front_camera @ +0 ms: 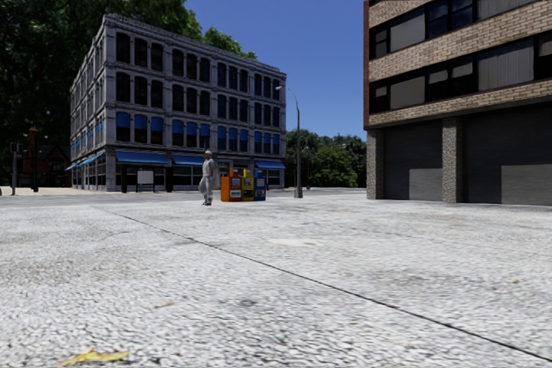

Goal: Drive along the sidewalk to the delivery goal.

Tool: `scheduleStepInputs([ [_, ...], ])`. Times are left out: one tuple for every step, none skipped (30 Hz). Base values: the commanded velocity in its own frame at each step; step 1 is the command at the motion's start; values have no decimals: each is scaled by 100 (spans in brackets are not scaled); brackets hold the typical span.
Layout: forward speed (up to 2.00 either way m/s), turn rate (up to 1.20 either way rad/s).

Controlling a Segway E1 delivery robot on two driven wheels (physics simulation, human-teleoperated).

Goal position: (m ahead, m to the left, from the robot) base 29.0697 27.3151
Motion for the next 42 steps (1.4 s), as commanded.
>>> scheduleStepInputs([
  [200, -29],
  [200, -29],
  [200, -29],
  [200, -27],
  [200, -27],
  [200, -20],
  [200, -5],
  [200, 0],
  [200, 0],
  [200, 0],
  [200, 0],
  [200, 0],
  [200, 0],
  [200, 0],
  [200, 0],
  [200, 0],
  [200, 0],
  [200, 0],
  [200, 0],
  [200, 0],
  [200, 0],
  [200, 0],
  [200, 0],
  [200, 0],
  [200, -4],
  [200, -13],
  [200, -13],
  [200, -15],
  [200, -15],
  [200, -15],
  [200, -12],
  [200, -12],
  [200, -7],
  [200, -3],
  [200, 0],
  [200, 0],
  [200, 0],
  [200, 0],
  [200, 0],
  [200, 0],
  [200, 0],
  [200, 0],
])
